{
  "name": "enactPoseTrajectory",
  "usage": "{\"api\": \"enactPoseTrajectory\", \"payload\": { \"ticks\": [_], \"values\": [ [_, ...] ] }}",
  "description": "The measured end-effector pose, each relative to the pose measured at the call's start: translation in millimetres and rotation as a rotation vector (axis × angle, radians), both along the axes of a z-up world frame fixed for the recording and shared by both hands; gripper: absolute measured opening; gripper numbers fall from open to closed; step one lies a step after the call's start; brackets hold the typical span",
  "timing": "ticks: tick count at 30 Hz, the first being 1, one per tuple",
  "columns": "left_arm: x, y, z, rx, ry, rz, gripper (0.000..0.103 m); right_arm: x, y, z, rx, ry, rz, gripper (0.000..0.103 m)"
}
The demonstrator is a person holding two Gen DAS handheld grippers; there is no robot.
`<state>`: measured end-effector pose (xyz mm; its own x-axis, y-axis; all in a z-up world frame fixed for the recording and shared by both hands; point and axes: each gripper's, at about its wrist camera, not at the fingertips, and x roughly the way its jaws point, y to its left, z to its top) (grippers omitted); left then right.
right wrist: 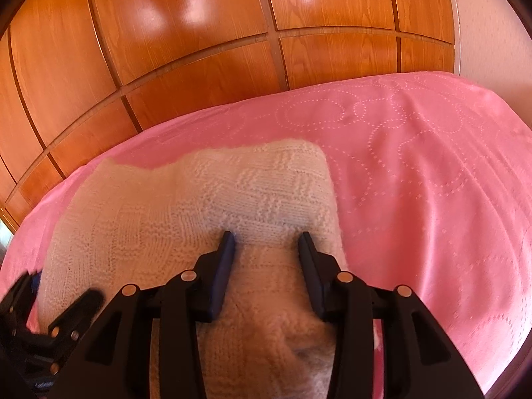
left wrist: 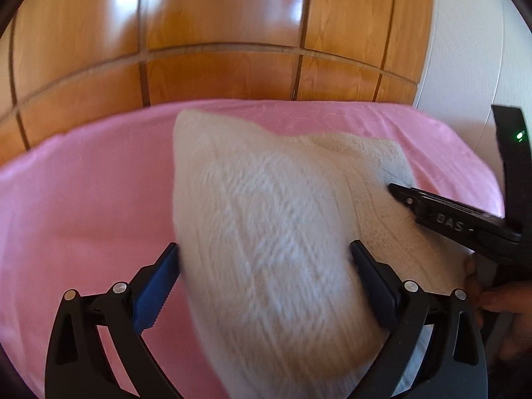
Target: Fold small clothes
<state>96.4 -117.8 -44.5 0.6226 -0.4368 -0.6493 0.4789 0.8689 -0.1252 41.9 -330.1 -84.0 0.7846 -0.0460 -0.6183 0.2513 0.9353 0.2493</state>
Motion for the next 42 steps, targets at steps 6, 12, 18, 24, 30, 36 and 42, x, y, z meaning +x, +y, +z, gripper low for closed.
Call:
{"api": "enactPoseTrajectory", "payload": {
  "ticks": [6,12,18,24,30,36,42],
  "values": [
    [-12,13,-6,-0.077,0.068,0.003,0.097,-7,2,6,-0.001,-0.006,-0.008,0.041],
    [-24,26,-7,-0.117,0.094,-0.015,0.098,-31,3,23,0.041,-0.005,-0.017,0.053],
    [-40,25,-18,-0.055,0.083,-0.067,0.098,-62,2,16,0.037,0.064,-0.029,0.063],
    [-40,33,-15,-0.131,0.135,-0.096,0.099,-78,-29,-9,0.351,0.061,-0.039,0.073],
    [-30,63,-11,-0.312,0.198,-0.047,0.099,-81,-30,-3,0.46,0.006,0.082,0.075],
    [-10,65,-13,-0.328,0.25,-0.048,0.099,-68,-46,-18,0.598,0.043,0.076,0.076],
    [1,41,-18,-0.276,0.278,-0.121,0.099,-52,-62,-24,0.7,0.023,0.052,0.076]
  ]
}}
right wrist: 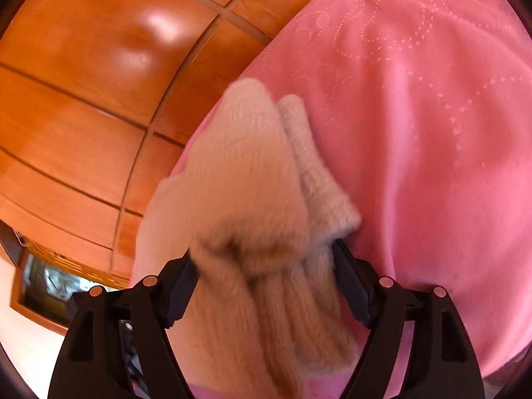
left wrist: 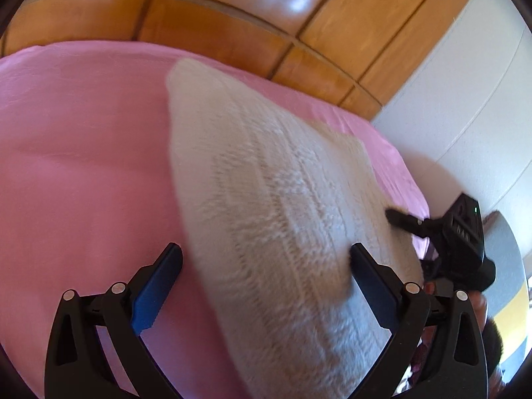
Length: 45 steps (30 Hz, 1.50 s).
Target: Fold small clothes
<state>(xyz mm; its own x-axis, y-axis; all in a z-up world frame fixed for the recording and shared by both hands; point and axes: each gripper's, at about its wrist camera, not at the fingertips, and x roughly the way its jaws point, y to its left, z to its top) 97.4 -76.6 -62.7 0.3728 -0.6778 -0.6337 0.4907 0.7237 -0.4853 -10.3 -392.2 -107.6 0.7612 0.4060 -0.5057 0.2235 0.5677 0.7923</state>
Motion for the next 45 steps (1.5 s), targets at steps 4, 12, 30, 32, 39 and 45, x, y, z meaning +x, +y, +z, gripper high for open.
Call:
{"api": "enactPoseTrajectory", "payload": {
  "ticks": [4,12,30,32,39,45],
  "values": [
    [6,-23,-3,0.057,-0.004,-0.052,0.099,10,0,2,-0.019,-0.016,0.012,0.075],
    [15,-28,-9,0.068,0.024,-0.075,0.099,25,4,2,-0.087,-0.035,0.036,0.064],
    [-23,-16,41,0.104,-0.282,-0.019,0.059,3,73,64,-0.396,-0.25,0.113,0.046],
    [-23,-11,48,0.11,-0.323,-0.001,0.059,7,82,67,-0.406,-0.272,0.12,0.046],
    [-18,6,63,0.151,-0.461,0.064,0.059,33,101,78,-0.389,-0.34,0.151,0.045],
    [15,17,68,0.157,-0.503,0.138,0.059,80,119,90,-0.429,-0.382,0.173,0.045]
  ]
}}
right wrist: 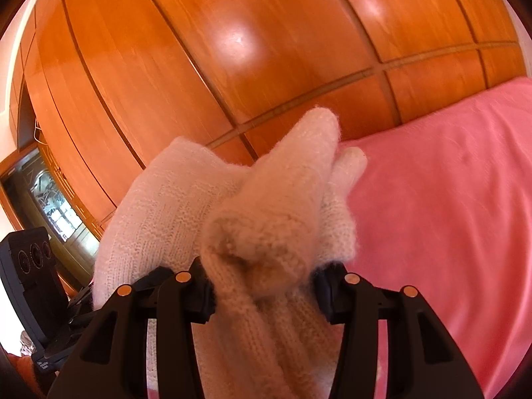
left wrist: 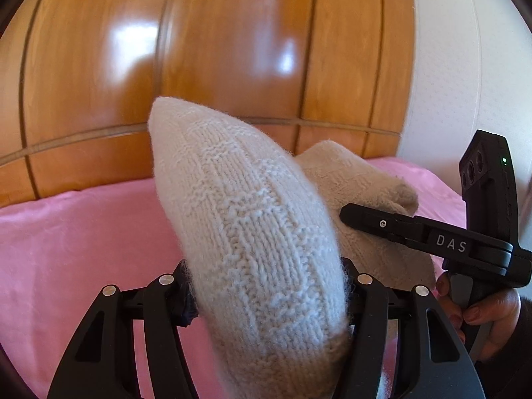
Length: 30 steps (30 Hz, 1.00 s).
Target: Fold small clothes
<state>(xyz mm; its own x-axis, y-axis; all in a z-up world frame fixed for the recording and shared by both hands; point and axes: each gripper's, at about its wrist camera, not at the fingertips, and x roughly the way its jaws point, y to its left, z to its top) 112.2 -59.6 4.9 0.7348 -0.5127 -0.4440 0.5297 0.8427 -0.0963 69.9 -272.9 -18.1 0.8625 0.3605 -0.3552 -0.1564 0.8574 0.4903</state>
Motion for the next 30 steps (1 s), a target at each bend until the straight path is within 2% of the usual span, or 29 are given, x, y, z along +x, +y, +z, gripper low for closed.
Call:
{"api": "enactPoseTrajectory", "payload": {
  "ticks": [7,12,15,16,17,18,19,20,24,30],
  "values": [
    [45,-3,-5,0.006,-0.063,0.1,0.059,49,12,-2,-0.033,-0.011,0.015,0.045],
    [80,-17,-27,-0.004,-0.043,0.161,0.059,79,9,-12,-0.056,0.013,-0.004,0.045],
    [101,-25,-55,0.035,0.037,0.177,0.059,95,5,-34,-0.095,0.082,-0.048,0.048],
    [107,-25,-60,0.045,0.071,0.192,0.062,102,4,-49,-0.127,0.145,-0.09,0.052],
    [114,-21,-66,0.041,0.115,0.217,0.063,108,-1,-64,-0.103,0.211,-0.106,0.057],
    [119,-16,-69,0.015,0.148,0.218,0.066,109,-6,-70,-0.056,0.231,-0.105,0.058],
    [121,-12,-70,-0.005,0.167,0.211,0.07,107,-14,-74,0.005,0.233,-0.108,0.064],
    [125,-7,-73,-0.033,0.197,0.201,0.072,105,-17,-75,0.017,0.235,-0.122,0.069],
    [131,4,-80,-0.097,0.269,0.191,0.081,98,-13,-76,-0.003,0.234,-0.133,0.074],
    [135,10,-85,-0.137,0.323,0.209,0.096,103,-24,-78,0.015,0.233,-0.162,0.083]
  ]
}}
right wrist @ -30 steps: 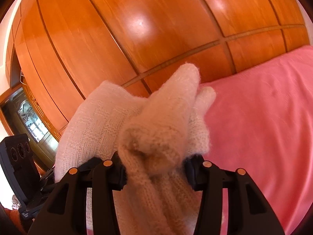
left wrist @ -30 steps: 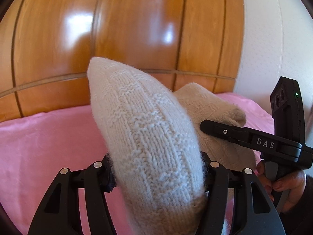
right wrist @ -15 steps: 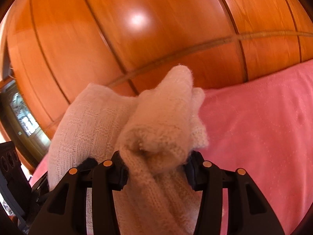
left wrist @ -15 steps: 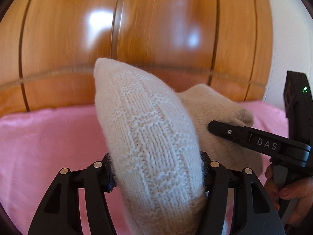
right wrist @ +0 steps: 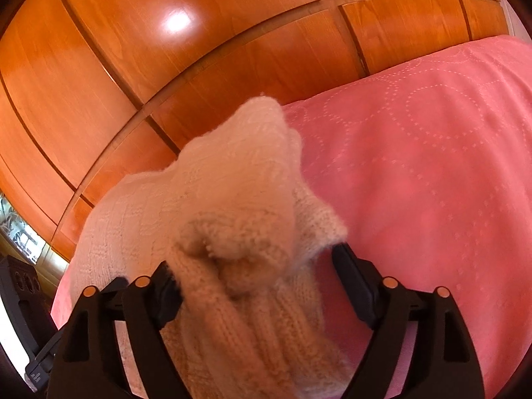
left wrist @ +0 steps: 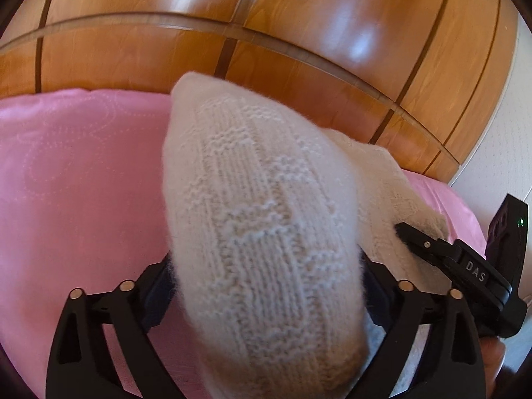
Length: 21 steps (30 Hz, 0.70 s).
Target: Fold small clothes
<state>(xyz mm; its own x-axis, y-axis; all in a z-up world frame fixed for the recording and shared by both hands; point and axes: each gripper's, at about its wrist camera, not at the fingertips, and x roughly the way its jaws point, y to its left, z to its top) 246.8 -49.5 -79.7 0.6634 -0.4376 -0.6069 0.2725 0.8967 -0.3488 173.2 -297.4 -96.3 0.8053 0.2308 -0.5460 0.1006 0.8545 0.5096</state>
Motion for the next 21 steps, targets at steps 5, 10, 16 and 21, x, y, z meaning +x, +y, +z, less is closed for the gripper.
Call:
{"api": "enactPoseTrajectory", "payload": {
  "ticks": [5,10,16,21],
  "values": [
    [-3,3,1,0.002,0.009,0.022,0.1,-10,2,3,-0.049,0.021,-0.052,0.095],
    [-16,7,5,0.03,-0.018,0.057,0.1,-34,4,2,-0.065,0.019,-0.101,0.098],
    [-44,14,10,0.083,-0.059,0.114,0.1,-71,-3,-2,-0.037,0.001,-0.211,0.099],
    [-86,12,14,0.136,-0.089,0.12,0.1,-91,0,-5,-0.019,0.01,-0.223,0.101]
  ]
}}
